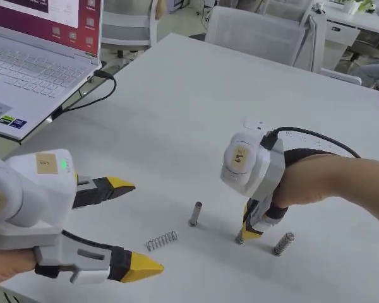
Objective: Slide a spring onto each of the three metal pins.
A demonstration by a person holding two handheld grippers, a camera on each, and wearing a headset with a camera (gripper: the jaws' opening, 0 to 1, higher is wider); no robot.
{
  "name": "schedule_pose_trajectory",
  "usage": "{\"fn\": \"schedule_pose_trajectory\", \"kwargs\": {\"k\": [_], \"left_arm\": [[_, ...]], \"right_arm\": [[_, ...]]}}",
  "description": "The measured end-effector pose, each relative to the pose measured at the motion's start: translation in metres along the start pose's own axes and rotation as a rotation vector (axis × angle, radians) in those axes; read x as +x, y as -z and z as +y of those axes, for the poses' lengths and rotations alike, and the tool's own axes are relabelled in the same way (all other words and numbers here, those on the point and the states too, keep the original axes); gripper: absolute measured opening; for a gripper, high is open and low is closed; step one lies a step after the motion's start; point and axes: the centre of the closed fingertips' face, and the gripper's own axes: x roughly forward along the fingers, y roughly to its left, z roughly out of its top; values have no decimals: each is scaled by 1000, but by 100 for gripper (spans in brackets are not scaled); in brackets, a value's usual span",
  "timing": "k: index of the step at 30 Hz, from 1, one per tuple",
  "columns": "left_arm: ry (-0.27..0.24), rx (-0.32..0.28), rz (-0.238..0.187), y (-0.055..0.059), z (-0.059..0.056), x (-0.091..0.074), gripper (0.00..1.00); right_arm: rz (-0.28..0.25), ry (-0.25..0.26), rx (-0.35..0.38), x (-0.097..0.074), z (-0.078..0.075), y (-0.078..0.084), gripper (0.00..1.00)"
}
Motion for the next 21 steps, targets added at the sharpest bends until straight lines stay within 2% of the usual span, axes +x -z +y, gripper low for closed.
{"fn": "schedule_pose_trajectory", "kwargs": {"k": [7,13,15,17,21], "left_arm": [[1,0,1,0,0,0,74],[2,-1,3,1,0,0,74],[2,-1,3,0,0,0,73],[3,0,3,0,0,0,73],[4,1,7,1,0,1,73]], "right_arm": [[4,3,-1,3,0,3,9],[-12,3,-9,3,-1,2,9],[-25,-9,9,3,0,2,9],[-33,5,-5,3,-2,2,11],[-45,1,1,3,-1,3,16]]}}
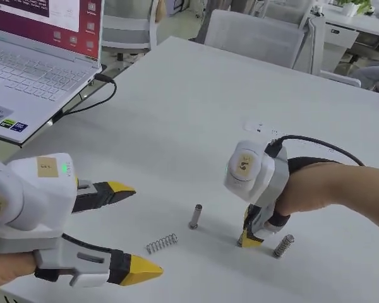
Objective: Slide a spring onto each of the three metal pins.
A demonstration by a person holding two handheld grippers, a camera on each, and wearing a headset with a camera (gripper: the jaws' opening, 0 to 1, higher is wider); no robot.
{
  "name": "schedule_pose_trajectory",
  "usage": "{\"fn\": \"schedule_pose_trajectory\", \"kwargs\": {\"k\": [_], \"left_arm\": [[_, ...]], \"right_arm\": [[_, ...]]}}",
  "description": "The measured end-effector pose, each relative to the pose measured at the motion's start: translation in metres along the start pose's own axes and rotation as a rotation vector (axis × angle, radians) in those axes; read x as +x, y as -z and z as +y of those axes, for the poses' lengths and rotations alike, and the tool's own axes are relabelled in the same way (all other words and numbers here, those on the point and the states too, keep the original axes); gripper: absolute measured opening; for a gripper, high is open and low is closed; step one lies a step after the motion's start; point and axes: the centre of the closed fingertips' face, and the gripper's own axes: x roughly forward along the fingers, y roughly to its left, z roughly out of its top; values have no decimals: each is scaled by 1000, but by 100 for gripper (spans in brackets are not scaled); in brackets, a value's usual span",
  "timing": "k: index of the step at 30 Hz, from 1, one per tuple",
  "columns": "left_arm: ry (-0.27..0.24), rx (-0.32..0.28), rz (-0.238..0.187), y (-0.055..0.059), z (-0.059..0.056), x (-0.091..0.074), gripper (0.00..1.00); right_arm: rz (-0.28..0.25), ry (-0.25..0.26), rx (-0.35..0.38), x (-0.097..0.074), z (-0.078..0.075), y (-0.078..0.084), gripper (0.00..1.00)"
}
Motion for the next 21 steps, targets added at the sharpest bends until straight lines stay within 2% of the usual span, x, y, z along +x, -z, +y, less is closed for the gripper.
{"fn": "schedule_pose_trajectory", "kwargs": {"k": [4,9,13,21], "left_arm": [[5,-7,4,2,-1,2,72],[8,-15,8,3,-1,6,71],[9,-21,15,6,1,8,69],[10,-48,38,19,3,12,68]], "right_arm": [[-28,13,5,-5,-1,-1,20],[-73,61,6,-18,-8,-1,24],[-111,78,23,-28,-8,-1,24],[-198,126,52,-54,-6,-4,25]]}}
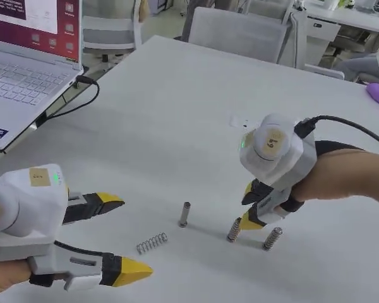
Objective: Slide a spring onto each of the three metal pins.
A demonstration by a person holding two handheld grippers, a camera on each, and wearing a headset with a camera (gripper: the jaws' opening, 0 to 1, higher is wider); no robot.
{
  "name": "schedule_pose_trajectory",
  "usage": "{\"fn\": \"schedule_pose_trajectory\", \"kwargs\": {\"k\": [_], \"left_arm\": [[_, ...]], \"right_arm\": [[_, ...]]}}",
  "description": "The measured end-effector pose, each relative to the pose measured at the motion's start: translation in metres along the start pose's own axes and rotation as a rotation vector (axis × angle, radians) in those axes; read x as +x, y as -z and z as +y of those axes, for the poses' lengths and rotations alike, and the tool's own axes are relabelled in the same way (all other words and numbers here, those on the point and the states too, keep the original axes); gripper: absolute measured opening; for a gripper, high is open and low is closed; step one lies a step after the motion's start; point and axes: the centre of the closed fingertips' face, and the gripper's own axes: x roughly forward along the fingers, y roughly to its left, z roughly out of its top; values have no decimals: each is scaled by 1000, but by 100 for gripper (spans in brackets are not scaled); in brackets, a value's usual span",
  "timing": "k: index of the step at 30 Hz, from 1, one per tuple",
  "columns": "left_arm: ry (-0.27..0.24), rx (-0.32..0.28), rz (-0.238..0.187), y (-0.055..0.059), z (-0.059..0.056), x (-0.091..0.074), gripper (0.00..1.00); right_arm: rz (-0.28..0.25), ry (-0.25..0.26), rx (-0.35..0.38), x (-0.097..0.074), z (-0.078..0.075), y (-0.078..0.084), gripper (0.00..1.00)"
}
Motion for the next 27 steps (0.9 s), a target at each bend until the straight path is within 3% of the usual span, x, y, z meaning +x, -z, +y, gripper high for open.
{"fn": "schedule_pose_trajectory", "kwargs": {"k": [14,21,27], "left_arm": [[16,-14,41,14,3,18,63],[14,-37,65,25,5,23,58],[8,-41,79,30,7,28,53]], "right_arm": [[-85,59,37,-28,9,2,26],[-163,87,90,-41,14,2,26],[-263,117,162,-57,15,3,26]]}}
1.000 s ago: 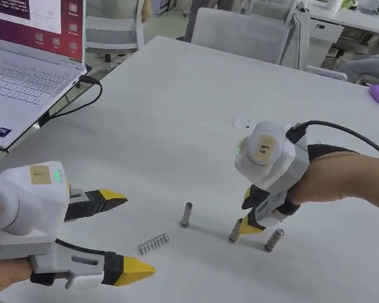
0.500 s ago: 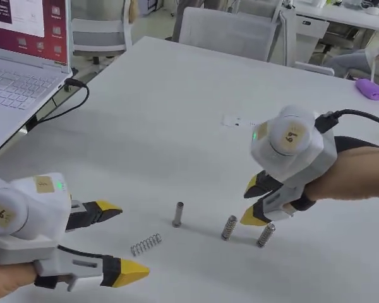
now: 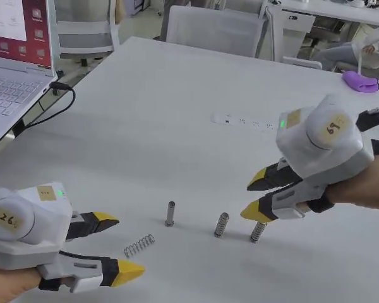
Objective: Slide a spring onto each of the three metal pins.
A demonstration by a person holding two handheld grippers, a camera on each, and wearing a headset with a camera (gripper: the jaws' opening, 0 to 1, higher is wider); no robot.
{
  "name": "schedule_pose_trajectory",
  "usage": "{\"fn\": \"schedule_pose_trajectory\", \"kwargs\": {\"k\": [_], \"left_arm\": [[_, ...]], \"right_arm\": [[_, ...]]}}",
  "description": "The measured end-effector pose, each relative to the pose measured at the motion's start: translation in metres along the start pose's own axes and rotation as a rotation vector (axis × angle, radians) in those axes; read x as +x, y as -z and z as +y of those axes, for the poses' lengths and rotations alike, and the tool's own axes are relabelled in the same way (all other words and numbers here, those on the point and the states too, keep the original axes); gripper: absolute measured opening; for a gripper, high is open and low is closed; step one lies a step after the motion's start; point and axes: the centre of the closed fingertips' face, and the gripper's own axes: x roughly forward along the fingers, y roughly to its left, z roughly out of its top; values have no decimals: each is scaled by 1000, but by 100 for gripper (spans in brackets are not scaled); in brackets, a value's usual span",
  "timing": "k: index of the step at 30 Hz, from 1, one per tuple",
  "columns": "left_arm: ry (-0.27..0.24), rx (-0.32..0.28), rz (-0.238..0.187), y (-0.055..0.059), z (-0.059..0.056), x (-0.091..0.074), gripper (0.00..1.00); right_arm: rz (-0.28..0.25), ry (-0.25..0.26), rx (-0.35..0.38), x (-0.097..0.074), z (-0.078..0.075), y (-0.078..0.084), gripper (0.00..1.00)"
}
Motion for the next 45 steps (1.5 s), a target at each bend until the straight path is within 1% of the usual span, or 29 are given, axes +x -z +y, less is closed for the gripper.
{"fn": "schedule_pose_trajectory", "kwargs": {"k": [5,7,10,12,13,15,17,19,21,22,25,26,29,33,37,40,45], "left_arm": [[2,4,17,2,1,7,50],[1,5,22,3,3,10,47],[0,2,31,5,5,13,45],[-4,7,39,6,7,15,42],[-10,8,45,7,8,16,41],[-7,2,51,9,9,17,39],[-16,7,63,11,12,18,38],[-15,2,67,12,12,19,37],[-17,7,73,13,13,19,35],[-20,8,76,15,15,20,34],[-21,10,82,16,17,22,31],[-25,11,83,16,18,22,30],[-23,12,88,17,20,25,27],[-17,19,93,16,17,26,26],[-18,20,99,17,17,29,24],[-24,9,100,16,18,31,22],[-24,12,109,17,18,34,19]], "right_arm": [[-50,28,48,-10,-1,6,26],[-73,43,71,-15,-3,10,28],[-109,63,108,-24,-4,15,28],[-122,75,124,-28,-5,18,28],[-138,86,134,-32,-7,19,28],[-161,89,161,-37,-6,22,29],[-183,103,174,-40,-7,25,30],[-196,106,194,-43,-5,29,30],[-215,111,214,-45,-3,35,33],[-224,114,221,-46,-2,37,34],[-252,110,248,-49,3,44,37],[-270,113,256,-50,5,46,38],[-285,108,270,-53,10,51,40],[-306,114,296,-56,13,57,45],[-323,121,298,-58,17,60,51],[-351,136,314,-63,17,61,58],[-379,143,336,-68,19,65,62]]}}
